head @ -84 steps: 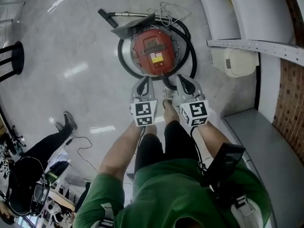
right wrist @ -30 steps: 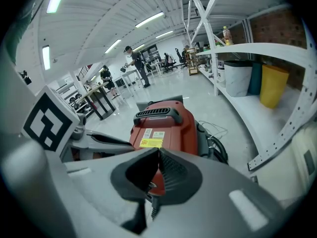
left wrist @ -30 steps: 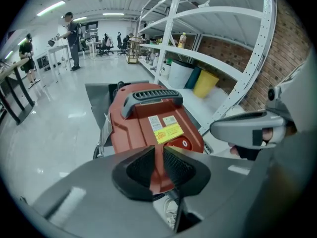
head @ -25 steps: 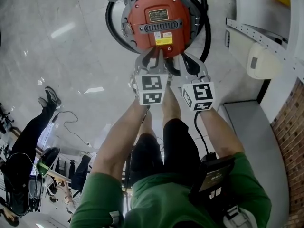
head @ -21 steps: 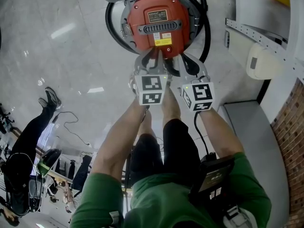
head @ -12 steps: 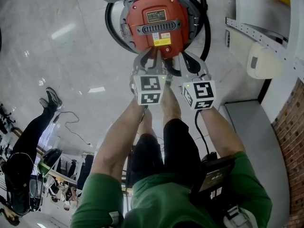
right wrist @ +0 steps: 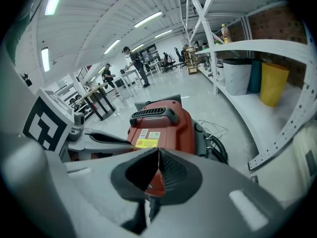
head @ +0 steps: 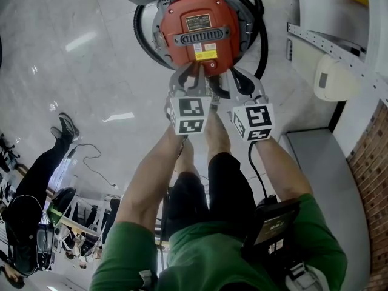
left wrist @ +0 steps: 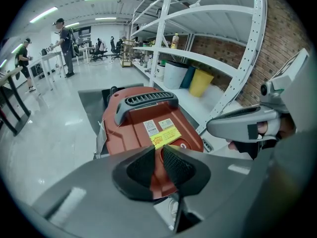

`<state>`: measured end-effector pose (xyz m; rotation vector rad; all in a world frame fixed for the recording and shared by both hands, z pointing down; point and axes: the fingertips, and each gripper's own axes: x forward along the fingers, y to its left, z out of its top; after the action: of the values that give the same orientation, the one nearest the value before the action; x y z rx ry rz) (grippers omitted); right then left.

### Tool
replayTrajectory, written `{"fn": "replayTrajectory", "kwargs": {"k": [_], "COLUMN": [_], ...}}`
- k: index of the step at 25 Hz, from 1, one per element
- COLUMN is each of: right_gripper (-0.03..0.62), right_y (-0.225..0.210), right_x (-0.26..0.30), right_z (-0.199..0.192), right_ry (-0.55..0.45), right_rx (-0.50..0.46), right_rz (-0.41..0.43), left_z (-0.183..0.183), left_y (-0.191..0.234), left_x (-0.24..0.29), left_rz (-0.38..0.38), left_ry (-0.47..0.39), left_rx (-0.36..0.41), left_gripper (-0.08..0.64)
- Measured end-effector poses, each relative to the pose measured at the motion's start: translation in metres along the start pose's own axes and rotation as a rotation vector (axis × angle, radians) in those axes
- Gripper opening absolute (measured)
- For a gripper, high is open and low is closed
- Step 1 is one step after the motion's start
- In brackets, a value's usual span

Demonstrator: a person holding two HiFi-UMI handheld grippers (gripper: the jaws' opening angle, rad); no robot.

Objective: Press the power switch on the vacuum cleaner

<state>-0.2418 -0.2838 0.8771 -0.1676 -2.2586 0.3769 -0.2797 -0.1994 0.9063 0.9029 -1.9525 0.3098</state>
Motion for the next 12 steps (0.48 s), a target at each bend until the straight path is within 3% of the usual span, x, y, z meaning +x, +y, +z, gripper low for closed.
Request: {"fn": "replayTrajectory", "kwargs": {"k": [12], "right_gripper": [0.005], "right_y": [-0.0017], "right_x": [-0.0022], "right_z": [-0.0023], "right_ry": [0.005], "right_rx": [-0.008], "right_rz": [-0.002], "left_z": [-0.0035], "left_y": [0.0000], "left_x": [0.0030], "left_rz": [0.007], "left_ry": [0.007], "left_rx": [0.008], "left_gripper": [0.051]}}
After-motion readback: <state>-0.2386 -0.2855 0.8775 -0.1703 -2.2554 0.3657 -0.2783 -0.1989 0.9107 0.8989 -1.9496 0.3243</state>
